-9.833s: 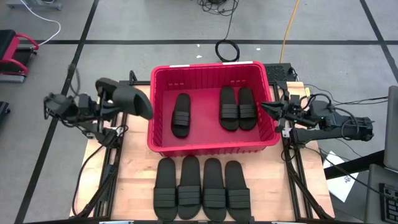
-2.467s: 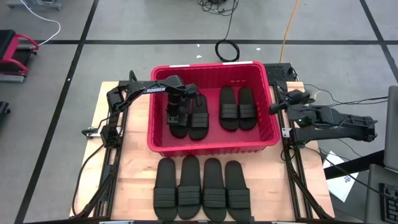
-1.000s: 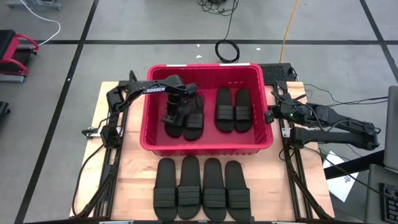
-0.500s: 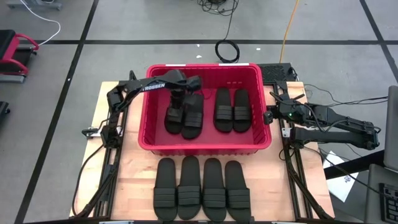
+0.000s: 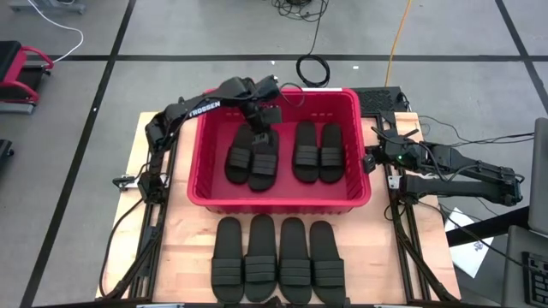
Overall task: Pick and place slides into bin
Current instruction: Adjust the black slides in the red bin
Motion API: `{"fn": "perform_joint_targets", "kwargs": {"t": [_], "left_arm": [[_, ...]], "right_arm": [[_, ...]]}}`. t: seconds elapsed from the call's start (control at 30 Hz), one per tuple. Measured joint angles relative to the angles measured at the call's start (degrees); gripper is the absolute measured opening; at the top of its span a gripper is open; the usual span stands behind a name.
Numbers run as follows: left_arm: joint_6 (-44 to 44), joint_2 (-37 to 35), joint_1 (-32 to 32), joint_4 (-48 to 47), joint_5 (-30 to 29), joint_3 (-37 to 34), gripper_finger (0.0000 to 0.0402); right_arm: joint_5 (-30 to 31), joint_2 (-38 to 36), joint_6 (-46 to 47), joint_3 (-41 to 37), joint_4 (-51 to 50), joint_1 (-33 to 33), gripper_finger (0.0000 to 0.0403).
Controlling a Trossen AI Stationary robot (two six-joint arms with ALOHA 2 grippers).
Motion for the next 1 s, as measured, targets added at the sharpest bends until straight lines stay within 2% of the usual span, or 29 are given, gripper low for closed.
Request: {"fn": "perform_joint_targets", "kwargs": {"t": [0.13,0.3,0.43,0.53,0.73,0.83,0.9,1.0], "left_arm": [[0.71,0.07,-0.97,1.05,1.25,-2.18,0.0160],[1.93,0.06,-1.59,1.15,-3.49,-6.99,0.0207],[4.18,0.09,-1.65,1.58,-7.29,-11.18,0.0225],[4.32,1.56,-1.65,1.55,-7.67,-12.05,0.0229],[4.63,6.65,-2.22,1.32,-7.17,-11.30,0.0225],[5.74,8.55,-3.17,-0.47,-4.99,-10.54,0.0210],[6.44,9.24,-3.87,-1.29,-4.00,-9.60,0.0186],[8.34,9.49,-4.78,-2.09,-4.26,-7.19,0.0116]], "right_arm": [[-0.09,0.00,-0.10,0.00,0.04,0.00,0.0031],[0.33,-0.02,-0.46,0.00,-0.09,0.00,0.0038],[0.52,-0.02,-0.98,0.00,-0.11,0.00,0.0039],[0.63,-0.02,-0.98,0.00,-0.12,0.00,0.0039],[-0.08,-0.04,-0.93,0.00,-0.03,0.00,0.0039],[-0.15,-0.04,-0.56,0.00,0.05,0.00,0.0039],[-0.19,-0.04,-0.54,0.00,0.15,0.00,0.0039],[-0.24,-0.04,-0.69,0.00,0.17,-0.02,0.0039]]}}
